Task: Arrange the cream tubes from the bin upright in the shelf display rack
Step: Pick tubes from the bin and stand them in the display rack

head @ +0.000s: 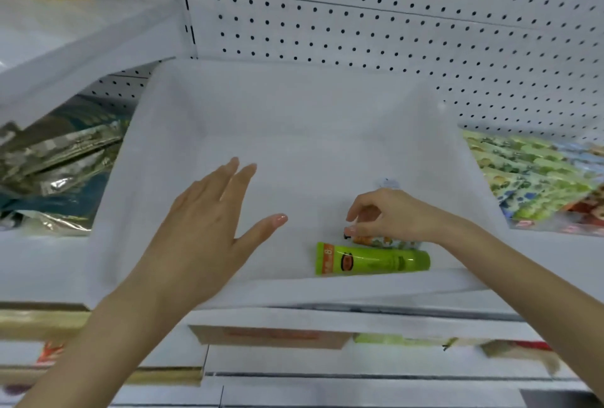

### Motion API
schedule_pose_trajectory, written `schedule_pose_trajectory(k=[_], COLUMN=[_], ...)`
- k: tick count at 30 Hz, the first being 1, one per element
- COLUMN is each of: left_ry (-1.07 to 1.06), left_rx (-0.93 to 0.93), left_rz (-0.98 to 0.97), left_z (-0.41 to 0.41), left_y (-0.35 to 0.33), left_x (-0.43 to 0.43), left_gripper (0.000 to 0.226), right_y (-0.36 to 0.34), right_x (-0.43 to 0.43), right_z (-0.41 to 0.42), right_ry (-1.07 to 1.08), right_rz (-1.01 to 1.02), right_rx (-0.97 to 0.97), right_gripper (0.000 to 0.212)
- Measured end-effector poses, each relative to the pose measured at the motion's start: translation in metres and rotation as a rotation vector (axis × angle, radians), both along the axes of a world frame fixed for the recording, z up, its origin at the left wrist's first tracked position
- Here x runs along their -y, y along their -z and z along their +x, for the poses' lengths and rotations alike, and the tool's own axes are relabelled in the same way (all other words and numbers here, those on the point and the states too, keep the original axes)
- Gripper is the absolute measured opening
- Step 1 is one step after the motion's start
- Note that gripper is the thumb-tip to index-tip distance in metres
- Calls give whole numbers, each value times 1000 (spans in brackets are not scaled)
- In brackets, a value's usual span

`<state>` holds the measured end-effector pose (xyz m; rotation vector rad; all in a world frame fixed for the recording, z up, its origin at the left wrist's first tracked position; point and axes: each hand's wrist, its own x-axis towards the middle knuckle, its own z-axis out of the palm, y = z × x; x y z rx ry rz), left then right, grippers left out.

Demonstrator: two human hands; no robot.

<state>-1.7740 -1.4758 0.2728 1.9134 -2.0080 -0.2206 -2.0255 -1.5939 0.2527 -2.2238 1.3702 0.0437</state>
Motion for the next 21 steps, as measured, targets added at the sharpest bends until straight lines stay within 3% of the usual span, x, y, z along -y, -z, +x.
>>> schedule_pose_trajectory(k=[6, 16, 21], left_ry=[-3, 2, 7], left_rx=[23, -4, -2], left_rz=[-37, 96, 125], left_z=[-2, -5, -6], left_y=[5, 4, 2], left_x=[-10, -16, -17], left_gripper=[92, 85, 84], right_y=[2, 3, -1], right_x=[-10, -14, -20], right_z=[-9, -12, -12], right_ry=[36, 50, -6], right_rz=[118, 170, 237], right_rx=[36, -36, -77], right_gripper=[34, 36, 47])
